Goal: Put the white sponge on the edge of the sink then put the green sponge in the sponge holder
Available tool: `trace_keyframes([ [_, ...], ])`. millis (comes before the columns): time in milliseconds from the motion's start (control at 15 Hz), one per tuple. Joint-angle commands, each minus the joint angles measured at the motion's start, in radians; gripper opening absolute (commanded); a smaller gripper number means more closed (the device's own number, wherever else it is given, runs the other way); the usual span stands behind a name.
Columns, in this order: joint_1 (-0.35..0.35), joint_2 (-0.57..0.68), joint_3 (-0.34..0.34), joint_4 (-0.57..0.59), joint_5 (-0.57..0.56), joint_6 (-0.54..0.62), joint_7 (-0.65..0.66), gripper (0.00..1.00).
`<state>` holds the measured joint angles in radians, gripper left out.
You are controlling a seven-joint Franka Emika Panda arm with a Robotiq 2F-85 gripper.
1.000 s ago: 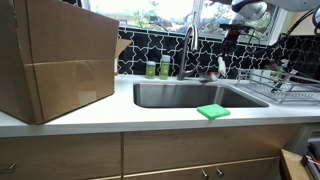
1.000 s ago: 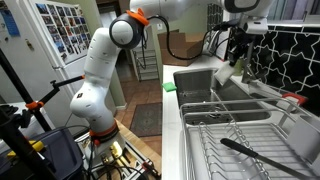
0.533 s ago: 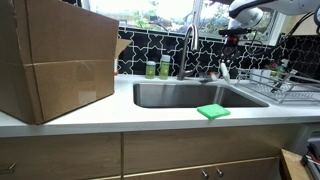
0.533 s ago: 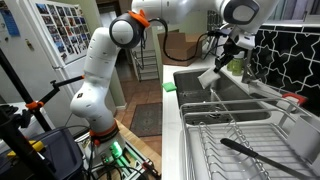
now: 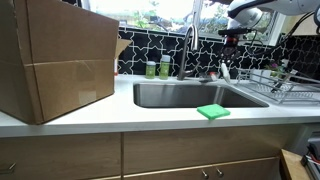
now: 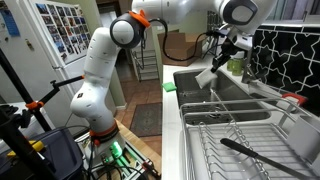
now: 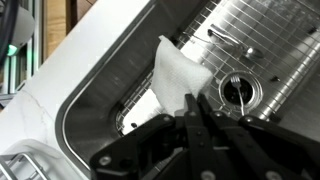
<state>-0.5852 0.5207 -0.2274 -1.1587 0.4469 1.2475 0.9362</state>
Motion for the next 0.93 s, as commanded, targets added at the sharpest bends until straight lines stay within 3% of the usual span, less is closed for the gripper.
trace_keyframes([
  [0, 0.004, -0.020, 0.017, -0.062, -0.022, -0.155, -0.040, 0.05],
  [333, 0.024, -0.020, -0.006, -0.142, -0.132, -0.308, 0.016, 0.05],
  [400, 0.063, -0.002, -0.054, -0.144, -0.143, -0.337, 0.009, 0.05],
  [867, 0.191, 0.019, -0.109, -0.286, -0.254, -0.298, 0.065, 0.05],
])
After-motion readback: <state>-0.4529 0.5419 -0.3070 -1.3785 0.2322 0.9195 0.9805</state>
